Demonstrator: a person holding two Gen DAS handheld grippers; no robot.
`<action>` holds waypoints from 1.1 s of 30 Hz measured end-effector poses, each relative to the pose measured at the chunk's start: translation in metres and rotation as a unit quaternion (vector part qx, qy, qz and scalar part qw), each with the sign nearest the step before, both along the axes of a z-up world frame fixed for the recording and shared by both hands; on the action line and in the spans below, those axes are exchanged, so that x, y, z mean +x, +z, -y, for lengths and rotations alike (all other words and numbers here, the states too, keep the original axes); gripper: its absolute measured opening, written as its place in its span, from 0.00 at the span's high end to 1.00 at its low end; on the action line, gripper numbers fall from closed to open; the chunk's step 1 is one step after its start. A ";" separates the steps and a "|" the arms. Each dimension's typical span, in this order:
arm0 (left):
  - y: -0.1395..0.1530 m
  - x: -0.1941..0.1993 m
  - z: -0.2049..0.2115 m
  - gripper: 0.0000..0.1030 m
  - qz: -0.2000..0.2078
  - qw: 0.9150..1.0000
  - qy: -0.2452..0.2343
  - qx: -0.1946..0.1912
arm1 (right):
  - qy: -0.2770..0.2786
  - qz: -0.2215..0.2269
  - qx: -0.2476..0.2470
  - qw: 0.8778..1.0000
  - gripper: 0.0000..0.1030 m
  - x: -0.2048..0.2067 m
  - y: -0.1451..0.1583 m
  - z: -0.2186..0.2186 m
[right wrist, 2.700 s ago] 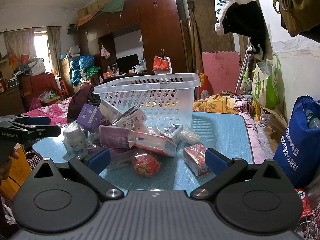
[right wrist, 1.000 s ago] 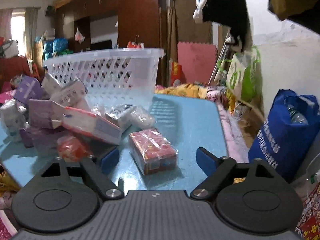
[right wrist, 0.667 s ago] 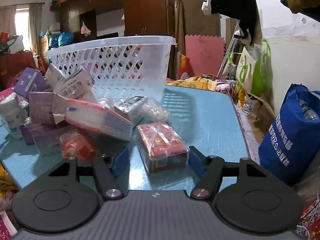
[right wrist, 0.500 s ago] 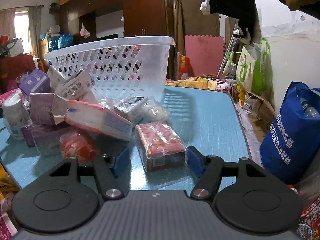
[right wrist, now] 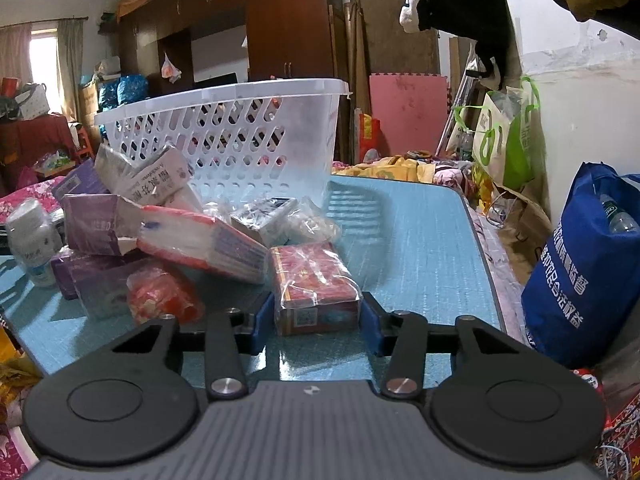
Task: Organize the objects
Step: 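Grasp the red-wrapped box with the right tool while the left tool grasps a white medicine box, then carry both boxes over the white basket and open both tools to drop them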
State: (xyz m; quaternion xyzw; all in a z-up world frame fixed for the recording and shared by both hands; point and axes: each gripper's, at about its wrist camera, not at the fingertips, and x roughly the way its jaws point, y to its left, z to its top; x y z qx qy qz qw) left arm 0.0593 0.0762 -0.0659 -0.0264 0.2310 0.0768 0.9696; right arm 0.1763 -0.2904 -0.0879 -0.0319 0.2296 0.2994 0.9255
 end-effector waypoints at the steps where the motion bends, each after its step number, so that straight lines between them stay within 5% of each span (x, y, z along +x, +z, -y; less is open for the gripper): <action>1: 0.001 0.000 -0.001 0.56 0.003 1.000 -0.003 -0.002 | -0.002 0.003 0.001 1.000 0.53 -0.001 0.001 0.002; 14: 0.020 -0.008 -0.018 0.61 0.045 0.999 0.014 -0.016 | -0.035 0.013 0.029 0.999 0.53 -0.001 0.014 0.020; 24: 0.074 -0.008 -0.013 0.61 0.122 0.992 -0.006 -0.030 | 0.007 0.079 0.032 0.996 0.53 -0.009 0.079 -0.019; 28: 0.110 0.026 -0.004 0.61 0.134 0.989 -0.041 -0.045 | 0.035 0.104 0.020 0.994 0.53 0.004 0.117 -0.059; 33: 0.129 0.102 0.007 0.61 0.078 0.992 -0.080 -0.063 | 0.047 0.088 -0.009 0.995 0.52 0.047 0.139 -0.109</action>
